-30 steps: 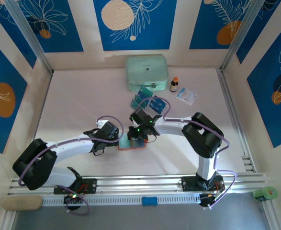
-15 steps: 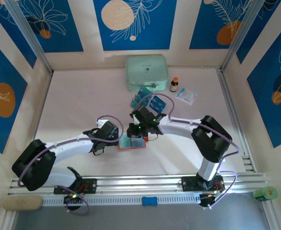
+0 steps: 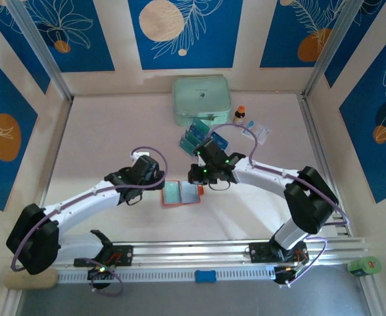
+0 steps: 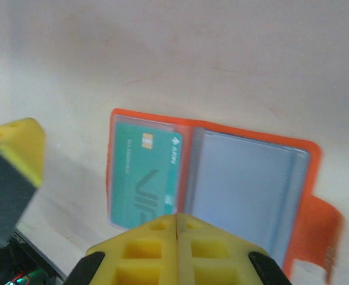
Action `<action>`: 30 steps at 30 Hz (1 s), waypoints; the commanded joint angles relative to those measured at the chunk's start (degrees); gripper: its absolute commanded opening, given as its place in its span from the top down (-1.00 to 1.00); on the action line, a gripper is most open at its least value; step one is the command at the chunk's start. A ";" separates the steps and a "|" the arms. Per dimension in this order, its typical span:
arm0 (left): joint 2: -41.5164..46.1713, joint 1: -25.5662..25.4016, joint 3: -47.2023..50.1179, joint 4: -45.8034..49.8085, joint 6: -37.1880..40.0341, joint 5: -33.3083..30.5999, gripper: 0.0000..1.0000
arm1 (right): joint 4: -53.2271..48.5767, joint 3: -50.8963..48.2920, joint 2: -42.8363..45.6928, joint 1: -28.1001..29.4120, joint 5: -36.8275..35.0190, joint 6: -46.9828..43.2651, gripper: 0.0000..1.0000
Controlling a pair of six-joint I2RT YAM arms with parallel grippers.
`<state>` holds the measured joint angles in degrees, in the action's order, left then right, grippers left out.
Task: Put the credit cards into the card holder
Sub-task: Insert the credit card into the card slot, then flip over the card slot on the card holder.
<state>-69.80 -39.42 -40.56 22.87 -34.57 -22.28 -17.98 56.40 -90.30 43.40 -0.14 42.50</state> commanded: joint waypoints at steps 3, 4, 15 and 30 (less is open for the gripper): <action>-0.83 0.27 -3.20 1.83 1.13 5.50 -0.99 | -4.74 -0.47 1.97 -1.93 -2.31 -2.83 0.93; -1.14 0.14 -3.34 1.58 0.80 6.03 -0.99 | -4.87 -0.42 1.97 -2.24 -2.19 -3.22 0.93; -4.46 -6.45 -4.35 -1.85 -5.52 5.61 -1.00 | -4.00 -0.52 0.28 -4.55 1.35 -5.67 0.93; -9.08 -11.51 -2.72 -7.89 -9.72 5.16 -1.00 | -2.07 2.27 -7.92 -3.82 3.53 -5.54 0.94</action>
<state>-78.00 -50.26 -43.18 17.10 -43.09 -16.93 -20.29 56.60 -96.71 39.09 1.69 37.85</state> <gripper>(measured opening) 0.998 0.054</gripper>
